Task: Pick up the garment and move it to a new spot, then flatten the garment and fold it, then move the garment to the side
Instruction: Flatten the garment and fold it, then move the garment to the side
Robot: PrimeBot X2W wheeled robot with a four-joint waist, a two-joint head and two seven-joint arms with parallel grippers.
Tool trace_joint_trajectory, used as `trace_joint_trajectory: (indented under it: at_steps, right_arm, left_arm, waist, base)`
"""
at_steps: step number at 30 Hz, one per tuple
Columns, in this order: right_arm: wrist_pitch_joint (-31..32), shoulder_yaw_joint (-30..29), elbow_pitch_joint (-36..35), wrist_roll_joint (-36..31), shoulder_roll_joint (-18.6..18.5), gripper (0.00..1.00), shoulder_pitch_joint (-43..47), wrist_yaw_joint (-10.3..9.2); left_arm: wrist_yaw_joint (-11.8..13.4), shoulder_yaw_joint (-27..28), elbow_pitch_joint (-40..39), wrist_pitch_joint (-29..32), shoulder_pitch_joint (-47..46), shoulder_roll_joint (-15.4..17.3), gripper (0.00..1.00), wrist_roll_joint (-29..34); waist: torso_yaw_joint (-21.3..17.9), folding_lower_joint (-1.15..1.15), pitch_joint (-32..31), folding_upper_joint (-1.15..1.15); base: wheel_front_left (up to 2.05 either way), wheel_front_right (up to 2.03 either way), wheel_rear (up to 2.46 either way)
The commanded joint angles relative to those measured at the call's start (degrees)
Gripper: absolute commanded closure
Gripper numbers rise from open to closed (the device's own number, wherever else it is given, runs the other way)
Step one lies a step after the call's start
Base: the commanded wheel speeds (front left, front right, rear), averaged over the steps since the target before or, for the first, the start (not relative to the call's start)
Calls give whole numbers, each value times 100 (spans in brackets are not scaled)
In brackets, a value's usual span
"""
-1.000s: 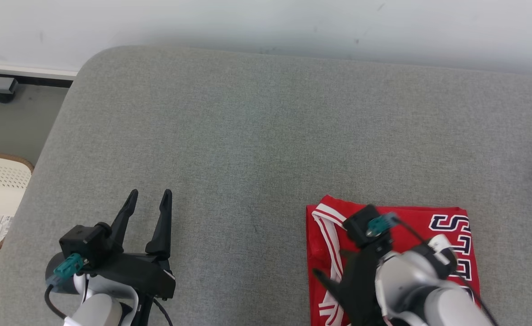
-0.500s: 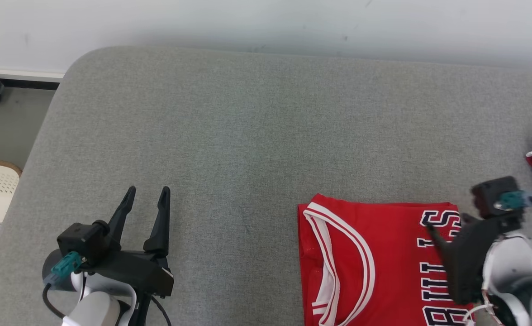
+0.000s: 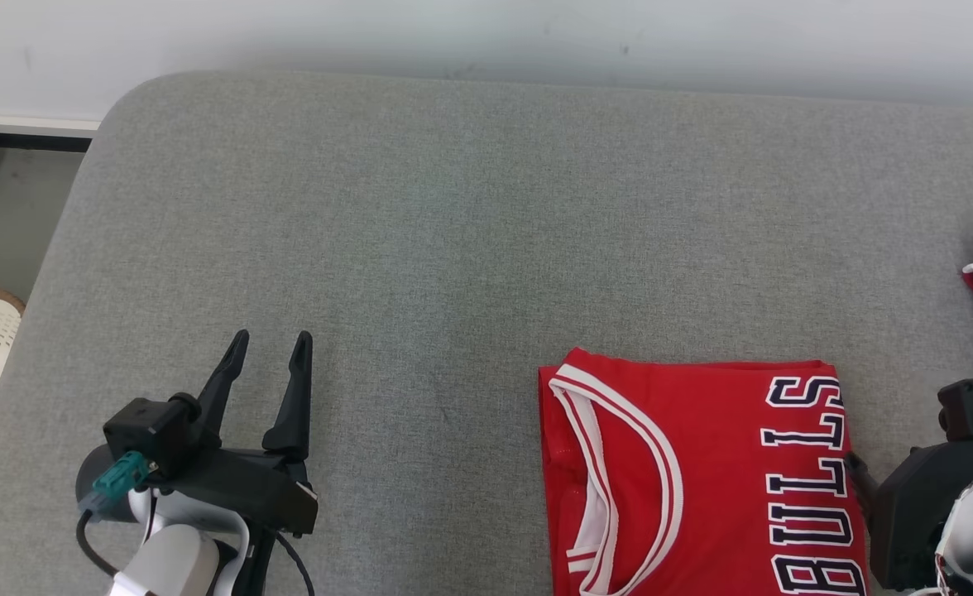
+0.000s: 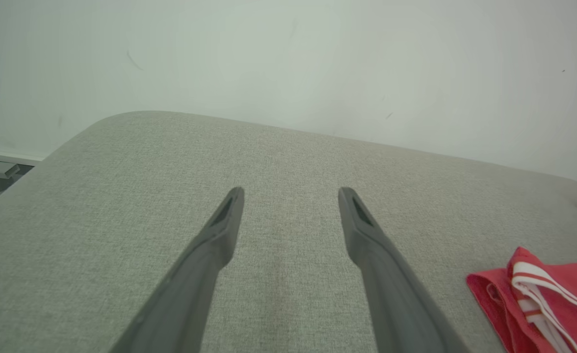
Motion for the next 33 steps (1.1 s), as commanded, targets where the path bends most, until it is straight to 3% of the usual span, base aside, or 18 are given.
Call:
trace_joint_trajectory:
  at_steps: [1,9,21,22,23,24,25,33]
  right_arm:
    - [-40,-9,29,38,4,0,40,-8]
    - [202,117,268,277,4,0,275,-8]
    - [-74,82,782,217,5,0,61,-8]
    - [-82,86,843,233,7,4,52,-8]
    - [-79,91,890,246,8,48,33,-8]
    - [-95,94,935,243,8,78,10,-8]
    - [-120,83,975,201,7,100,-5,-8]
    - [-242,171,1095,4,3,100,-128,-9]
  left_arm:
    - [-22,-2,7,-13,-63,44,0,-8]
    - [-23,-63,46,-15,-91,8,0,-30]
    - [-20,-96,53,-19,-103,9,0,-26]
    - [-17,-98,54,-18,-99,10,0,-30]
    - [-14,-98,54,-19,-99,10,0,-34]
    - [-12,-100,53,-19,-101,8,0,-36]
    - [-8,-100,52,-19,-101,6,0,-37]
    - [27,-72,34,-23,-86,9,0,-45]
  waist:
    - [9,0,4,0]
    - [66,0,9,0]
    - [139,0,41,0]
    - [146,0,43,0]
    - [154,0,46,0]
    - [161,0,49,0]
    - [167,0,48,0]
    - [232,0,39,0]
  base:
    - [0,0,0]
    - [0,0,0]
    - [0,0,0]
    - [0,0,0]
    - [0,0,0]
    - [0,0,0]
    - [0,0,0]
    - [0,0,0]
